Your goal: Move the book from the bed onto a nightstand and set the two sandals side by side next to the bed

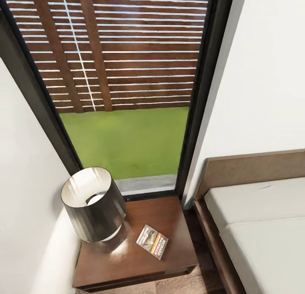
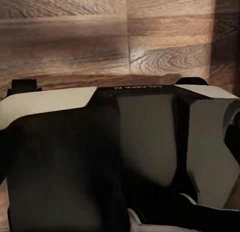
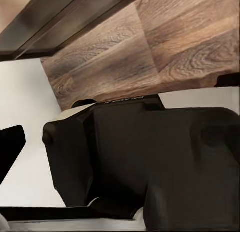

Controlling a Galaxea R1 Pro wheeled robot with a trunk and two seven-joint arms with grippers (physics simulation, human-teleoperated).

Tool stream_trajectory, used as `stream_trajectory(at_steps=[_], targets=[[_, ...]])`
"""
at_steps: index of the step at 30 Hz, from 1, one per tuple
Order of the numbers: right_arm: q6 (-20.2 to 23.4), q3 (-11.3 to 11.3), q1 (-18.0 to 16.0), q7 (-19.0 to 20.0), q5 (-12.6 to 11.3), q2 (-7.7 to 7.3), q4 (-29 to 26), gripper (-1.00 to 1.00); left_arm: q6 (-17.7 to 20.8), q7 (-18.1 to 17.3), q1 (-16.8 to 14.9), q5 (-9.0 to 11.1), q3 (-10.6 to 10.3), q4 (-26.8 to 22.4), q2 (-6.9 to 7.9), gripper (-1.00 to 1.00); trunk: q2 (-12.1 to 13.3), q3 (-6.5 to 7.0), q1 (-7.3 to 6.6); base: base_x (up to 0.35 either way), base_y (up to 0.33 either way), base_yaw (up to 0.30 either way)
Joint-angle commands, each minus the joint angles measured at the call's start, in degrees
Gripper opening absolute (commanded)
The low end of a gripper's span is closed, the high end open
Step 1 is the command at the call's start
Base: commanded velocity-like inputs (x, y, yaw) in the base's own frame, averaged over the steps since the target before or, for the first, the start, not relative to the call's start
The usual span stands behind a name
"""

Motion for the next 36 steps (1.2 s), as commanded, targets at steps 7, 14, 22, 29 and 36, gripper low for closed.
stream_trajectory(at_steps=[7, 14, 22, 29, 36], targets=[[-0.15, 0.05, 0.04, -2.56, 0.22, -0.01, 0.19, 1.0, -0.36, 1.25, 0.05, -4.17, 0.23, 0.06, -0.4, 1.0, 0.37, 0.3, -0.22, 0.0, 0.0, 0.0], [-0.15, 0.07, 0.04, -2.69, 0.25, -0.01, 0.11, 1.0, -0.38, 1.33, 0.06, -4.97, 0.21, 0.13, -0.42, 1.0, 0.37, 0.31, -0.22, 0.0, 0.0, 0.0], [-0.13, -0.01, 0.04, -2.7, 0.25, -0.01, 0.02, 1.0, -0.44, 1.38, 0.06, -4.97, 0.26, 0.09, -0.42, 1.0, 0.37, 0.31, -0.22, 0.0, 0.0, 0.0], [-0.09, -0.01, 0.04, -2.7, 0.23, 0.74, 0.09, 1.0, -0.39, 1.64, 0.06, -4.92, 0.3, 0.08, -0.42, 1.0, 0.37, 0.31, -0.22, 0.0, 0.0, 0.0], [-0.06, -0.01, 0.04, -2.7, 0.2, 5.6, 0.1, 1.0, -0.38, 1.68, 0.06, -4.91, 0.34, 0.05, -0.38, 1.0, 0.37, 0.31, -0.22, 0.0, 0.0, 0.0]])
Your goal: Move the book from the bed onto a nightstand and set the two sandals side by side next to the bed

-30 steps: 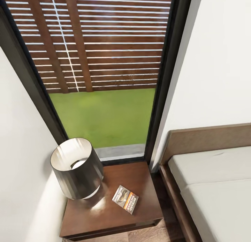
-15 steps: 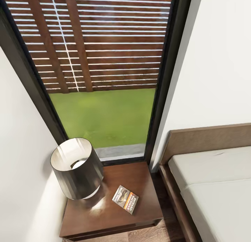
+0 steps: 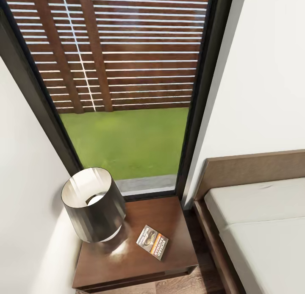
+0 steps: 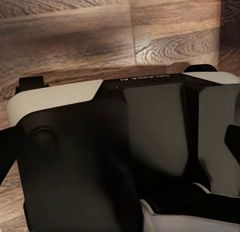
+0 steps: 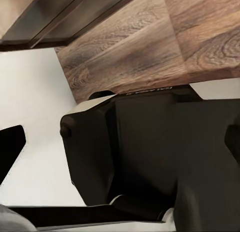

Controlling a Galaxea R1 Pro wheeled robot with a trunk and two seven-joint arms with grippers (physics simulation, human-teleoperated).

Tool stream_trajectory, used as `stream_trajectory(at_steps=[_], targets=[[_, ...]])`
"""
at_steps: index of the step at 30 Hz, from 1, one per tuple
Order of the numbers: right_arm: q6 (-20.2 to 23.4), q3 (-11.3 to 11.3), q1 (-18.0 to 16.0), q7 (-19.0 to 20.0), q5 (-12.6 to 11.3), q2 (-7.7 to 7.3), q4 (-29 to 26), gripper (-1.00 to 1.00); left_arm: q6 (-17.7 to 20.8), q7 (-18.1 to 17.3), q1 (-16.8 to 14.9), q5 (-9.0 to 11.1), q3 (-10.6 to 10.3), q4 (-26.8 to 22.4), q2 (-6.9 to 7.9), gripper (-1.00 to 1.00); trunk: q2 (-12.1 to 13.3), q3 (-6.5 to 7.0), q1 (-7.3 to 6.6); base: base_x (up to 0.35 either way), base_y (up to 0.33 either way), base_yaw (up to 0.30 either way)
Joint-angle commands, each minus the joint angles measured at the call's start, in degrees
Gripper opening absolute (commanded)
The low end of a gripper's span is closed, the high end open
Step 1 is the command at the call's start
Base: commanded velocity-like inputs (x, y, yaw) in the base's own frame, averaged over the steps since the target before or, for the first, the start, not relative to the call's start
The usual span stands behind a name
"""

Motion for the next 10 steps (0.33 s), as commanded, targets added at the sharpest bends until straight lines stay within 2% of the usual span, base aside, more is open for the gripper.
stream_trajectory(at_steps=[1, 10], targets=[[-0.14, 0.05, -0.1, 0.25, -0.49, 0.18, 0.26, 1.0, -0.29, -0.13, -0.04, -0.64, 0.46, 0.06, 0.03, 1.0, -0.05, -0.06, 0.01, 0.0, 0.0, 0.0], [-0.14, 0.05, -0.1, 0.25, -0.49, 0.53, 0.26, 1.0, -0.29, -0.13, -0.03, -0.68, 0.45, 0.07, 0.06, 1.0, -0.05, -0.06, 0.01, 0.0, 0.0, 0.0]])
